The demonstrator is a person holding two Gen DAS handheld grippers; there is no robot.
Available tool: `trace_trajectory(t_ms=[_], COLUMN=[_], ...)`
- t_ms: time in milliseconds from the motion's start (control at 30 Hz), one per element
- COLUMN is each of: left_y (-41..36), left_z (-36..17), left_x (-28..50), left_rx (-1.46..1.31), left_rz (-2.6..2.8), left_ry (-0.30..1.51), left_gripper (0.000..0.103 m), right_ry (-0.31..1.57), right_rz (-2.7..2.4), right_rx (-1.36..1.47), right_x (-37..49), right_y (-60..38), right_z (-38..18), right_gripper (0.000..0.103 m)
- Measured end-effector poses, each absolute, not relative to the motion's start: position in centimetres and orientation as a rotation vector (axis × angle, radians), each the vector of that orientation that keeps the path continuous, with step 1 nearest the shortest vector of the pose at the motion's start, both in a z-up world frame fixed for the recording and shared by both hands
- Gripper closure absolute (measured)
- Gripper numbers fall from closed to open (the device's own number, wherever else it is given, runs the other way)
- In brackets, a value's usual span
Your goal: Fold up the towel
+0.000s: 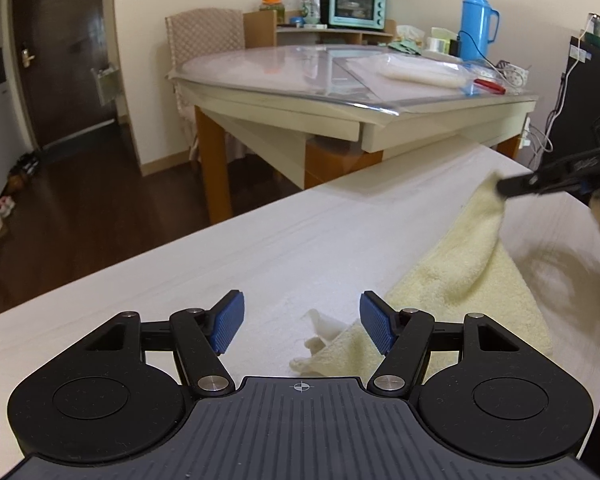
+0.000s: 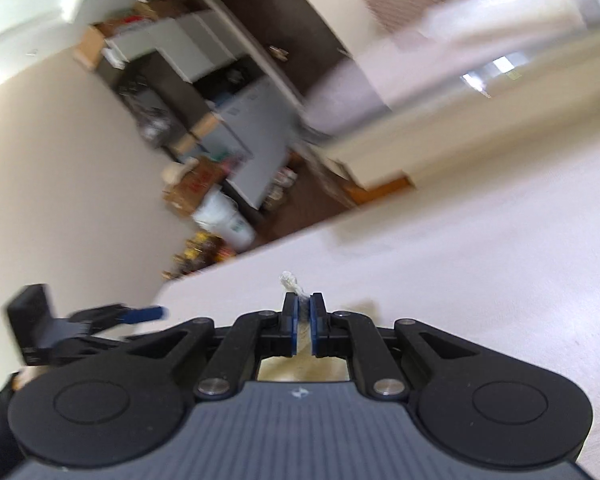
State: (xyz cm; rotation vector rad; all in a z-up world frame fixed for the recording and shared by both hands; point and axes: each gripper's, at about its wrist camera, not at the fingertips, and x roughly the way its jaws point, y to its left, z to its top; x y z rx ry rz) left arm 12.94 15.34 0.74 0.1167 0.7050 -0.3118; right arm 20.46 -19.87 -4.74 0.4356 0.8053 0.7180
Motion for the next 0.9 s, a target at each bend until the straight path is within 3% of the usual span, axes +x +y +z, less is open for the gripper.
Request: trace_trajectory(t_ms=[133,300,633,733,900], left_y=[14.8,14.6,14.0,14.3,15.3], left_z=[0.2,0.1,-2.1,-2.3,-1.7], left_x=[12.6,11.3,11.0,10.9,11.0], left_rx=[0.144,0.111,0.166,0.148,0.086], left_rz=[-0.303,-0.318,-0.214,-0.203,-0.193], left_ry=[0.715,0.707,0.741,0.735,0.692], left_gripper=[0.034,0.034,0.031,0.030,0.031], right_ry=[0.782,0.647,0.613,0.649,0.597], right_rz=[0.669,0.666,0.799,0.741,0.743], right_rx=[0.371,0.235,-0.137,-0.236,-0.259], right_x=[20.7,18.1,16.9,17.1,15.9], right_y=[-19.9,-19.3,-13.9,-13.3,-13.8], right_z=[-5.3,-3.3,-2.6,-3.1,-1.7], right_gripper=[0.081,0.081,0.083,0.091,0.089])
